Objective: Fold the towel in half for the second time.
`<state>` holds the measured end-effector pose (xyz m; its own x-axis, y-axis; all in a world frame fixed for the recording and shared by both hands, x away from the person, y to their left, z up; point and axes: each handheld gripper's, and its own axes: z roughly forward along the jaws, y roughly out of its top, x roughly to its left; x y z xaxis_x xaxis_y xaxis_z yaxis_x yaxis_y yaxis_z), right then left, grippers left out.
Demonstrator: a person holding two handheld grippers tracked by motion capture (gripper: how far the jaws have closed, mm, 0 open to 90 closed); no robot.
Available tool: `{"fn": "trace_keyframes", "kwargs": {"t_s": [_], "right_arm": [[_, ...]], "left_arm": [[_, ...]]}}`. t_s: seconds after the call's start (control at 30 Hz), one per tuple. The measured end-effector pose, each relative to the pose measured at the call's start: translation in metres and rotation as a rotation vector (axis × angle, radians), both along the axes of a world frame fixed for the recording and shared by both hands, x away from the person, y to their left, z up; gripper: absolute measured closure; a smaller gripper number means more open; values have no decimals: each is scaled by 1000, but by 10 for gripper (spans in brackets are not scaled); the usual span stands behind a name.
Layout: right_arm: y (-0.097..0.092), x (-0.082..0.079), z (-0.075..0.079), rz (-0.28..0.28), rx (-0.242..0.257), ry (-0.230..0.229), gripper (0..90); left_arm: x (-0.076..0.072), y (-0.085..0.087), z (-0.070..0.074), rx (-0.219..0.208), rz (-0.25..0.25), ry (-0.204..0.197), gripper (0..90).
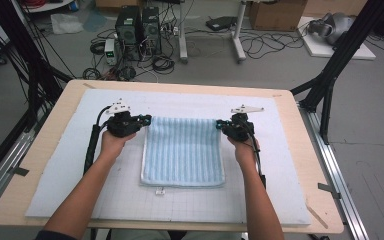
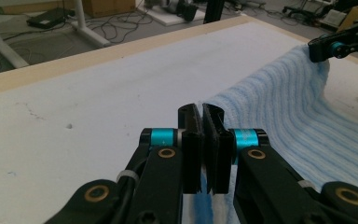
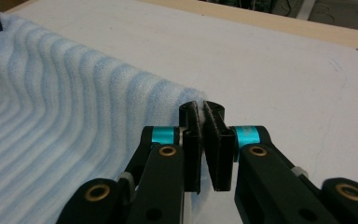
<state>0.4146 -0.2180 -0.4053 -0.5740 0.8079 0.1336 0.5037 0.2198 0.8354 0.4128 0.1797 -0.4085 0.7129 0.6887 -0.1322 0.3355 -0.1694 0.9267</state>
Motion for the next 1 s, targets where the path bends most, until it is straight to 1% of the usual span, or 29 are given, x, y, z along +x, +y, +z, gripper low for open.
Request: {"fn": "trace_keyframes", "kwargs": {"t_s": [0.07, 0.17, 0.23, 0.27, 0.33, 0.43, 0.5, 0.57, 0.6, 0.63, 0.67, 0.7, 0.77, 0.93, 0.97, 1.0], "right_arm": [[-1, -5, 2, 13, 6, -10, 858], [-2, -11, 4, 26, 5, -15, 858], [-3, -17, 6, 36, 20, -28, 858], [-5, -21, 8, 40, 24, -35, 858], [-6, -27, 9, 45, 33, -43, 858], [-7, -35, 11, 58, 31, -50, 858], [-8, -41, 12, 67, 29, -53, 857], [-8, -47, 12, 75, 27, -46, 857], [-8, -51, 12, 74, 21, -62, 858], [-8, -55, 11, 76, 28, -73, 857], [-7, -58, 11, 79, 35, -69, 858], [-7, -61, 11, 81, 34, -72, 858], [-7, -66, 10, 86, 35, -75, 858], [-7, -79, 8, 107, 42, -86, 858], [-7, -82, 8, 110, 51, -77, 858], [-7, -84, 7, 114, 48, -76, 858]], "left_arm": [[-6, 1, 0, -2, -10, -10, 858], [-14, 3, 2, -15, -25, -22, 858], [-20, 4, 3, -22, -35, -19, 858], [-23, 5, 3, -29, -40, -28, 858], [-29, 6, 3, -51, -50, -31, 858], [-37, 8, 2, -56, -63, -32, 858], [-44, 9, 0, -71, -69, -44, 858], [-49, 10, -1, -79, -76, -45, 858], [-52, 11, -2, -81, -79, -49, 858], [-54, 12, -3, -84, -84, -49, 858], [-57, 12, -3, -91, -86, -52, 858], [-60, 12, -4, -92, -86, -56, 858], [-64, 13, -5, -81, -92, -63, 858], [-72, 15, -9, -80, -109, -54, 858], [-75, 16, -10, -80, -113, -55, 858], [-77, 17, -10, -81, -118, -54, 858]]}}
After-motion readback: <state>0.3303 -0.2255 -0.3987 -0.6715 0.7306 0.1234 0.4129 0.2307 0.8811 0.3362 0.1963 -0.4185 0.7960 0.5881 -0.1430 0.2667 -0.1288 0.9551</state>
